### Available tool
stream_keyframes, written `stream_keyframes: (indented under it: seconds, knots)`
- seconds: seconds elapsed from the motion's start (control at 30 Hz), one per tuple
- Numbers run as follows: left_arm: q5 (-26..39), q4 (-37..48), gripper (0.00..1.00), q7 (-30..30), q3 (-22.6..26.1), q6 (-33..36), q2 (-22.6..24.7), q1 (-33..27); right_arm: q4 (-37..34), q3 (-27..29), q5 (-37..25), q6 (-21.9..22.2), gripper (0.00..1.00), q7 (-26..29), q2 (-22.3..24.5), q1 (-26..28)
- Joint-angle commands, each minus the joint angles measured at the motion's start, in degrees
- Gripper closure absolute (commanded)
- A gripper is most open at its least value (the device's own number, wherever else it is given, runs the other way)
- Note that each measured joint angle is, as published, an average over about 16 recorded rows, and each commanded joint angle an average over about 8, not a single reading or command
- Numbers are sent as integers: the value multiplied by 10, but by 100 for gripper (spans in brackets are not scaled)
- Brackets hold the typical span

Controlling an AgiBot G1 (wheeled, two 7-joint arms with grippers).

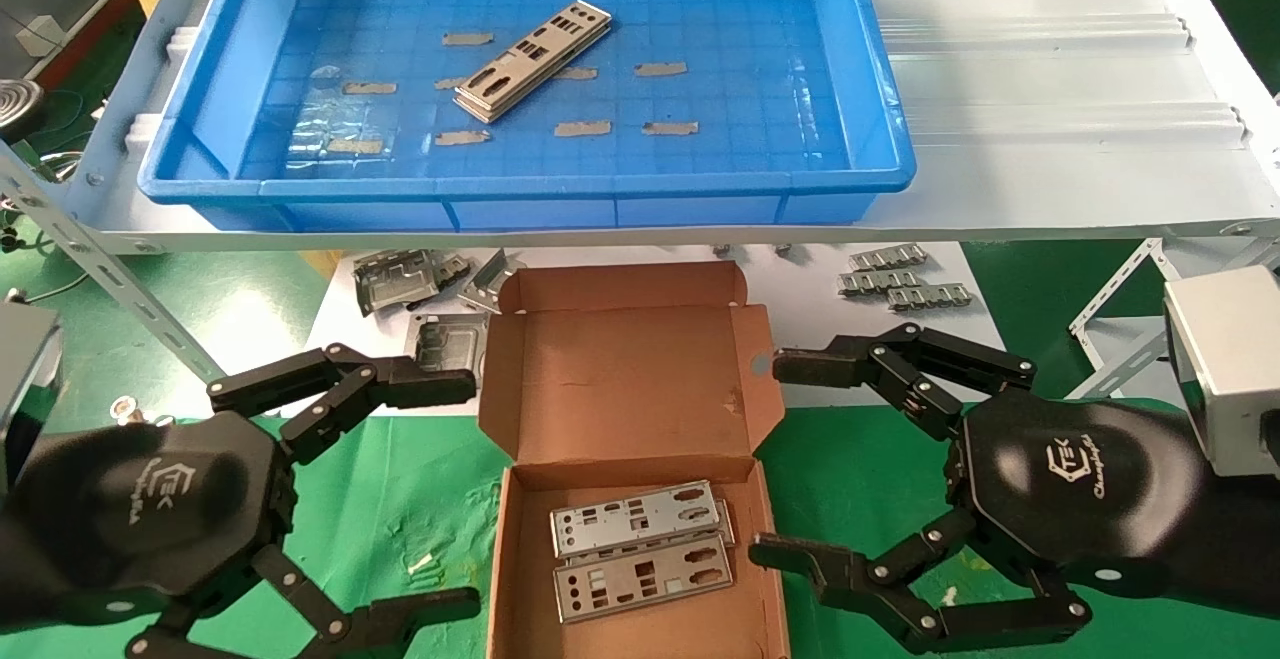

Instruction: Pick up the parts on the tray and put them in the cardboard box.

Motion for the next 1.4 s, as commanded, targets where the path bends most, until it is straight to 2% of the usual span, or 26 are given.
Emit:
stream_keyframes:
  seconds: [0.03, 1.4]
  knots:
    - [0, 0, 0, 0, 0, 0, 0, 0, 0, 0, 0, 0, 100, 0, 0, 0]
    - [0, 0, 0, 1, 0, -1, 1, -1, 0, 0, 0, 0, 100, 0, 0, 0]
